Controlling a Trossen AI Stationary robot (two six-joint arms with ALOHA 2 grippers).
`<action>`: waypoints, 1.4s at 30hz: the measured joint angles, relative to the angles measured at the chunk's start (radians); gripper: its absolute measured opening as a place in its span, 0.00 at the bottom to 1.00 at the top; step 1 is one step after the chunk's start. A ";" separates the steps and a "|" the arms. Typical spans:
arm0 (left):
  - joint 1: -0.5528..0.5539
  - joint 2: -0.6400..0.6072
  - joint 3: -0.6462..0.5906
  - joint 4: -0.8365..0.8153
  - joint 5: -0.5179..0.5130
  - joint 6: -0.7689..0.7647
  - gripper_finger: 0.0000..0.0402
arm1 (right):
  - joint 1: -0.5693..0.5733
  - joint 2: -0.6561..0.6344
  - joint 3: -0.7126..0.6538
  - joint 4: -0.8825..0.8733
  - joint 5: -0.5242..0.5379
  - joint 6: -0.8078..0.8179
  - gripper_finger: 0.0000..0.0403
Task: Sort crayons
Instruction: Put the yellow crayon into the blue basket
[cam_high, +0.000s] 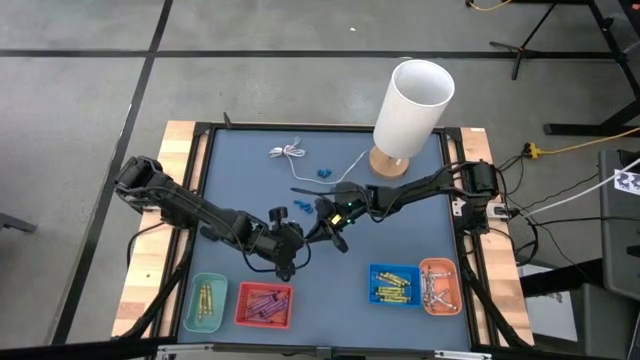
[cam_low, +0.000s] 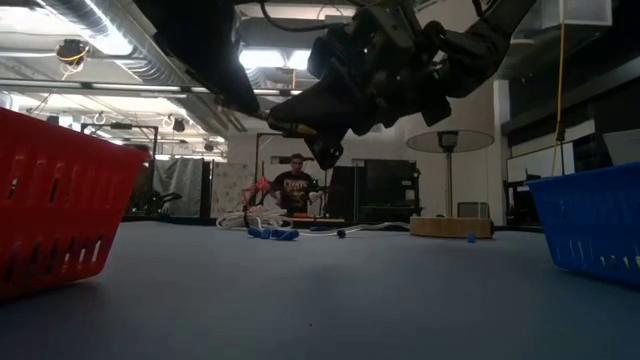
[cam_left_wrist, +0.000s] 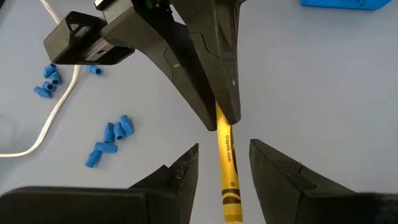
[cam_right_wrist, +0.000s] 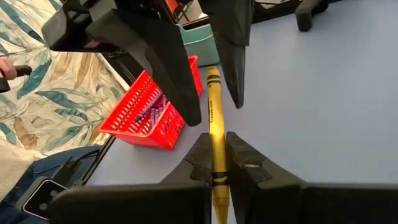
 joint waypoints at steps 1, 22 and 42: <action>0.000 0.000 0.000 0.000 0.001 0.000 0.32 | 0.000 0.000 0.000 0.000 0.001 0.000 0.05; 0.000 0.000 0.000 -0.002 0.020 -0.002 0.03 | 0.000 0.000 0.000 0.044 0.002 -0.004 0.05; 0.000 0.000 0.000 0.000 0.028 -0.001 0.02 | 0.000 0.000 0.000 0.043 0.006 0.020 0.22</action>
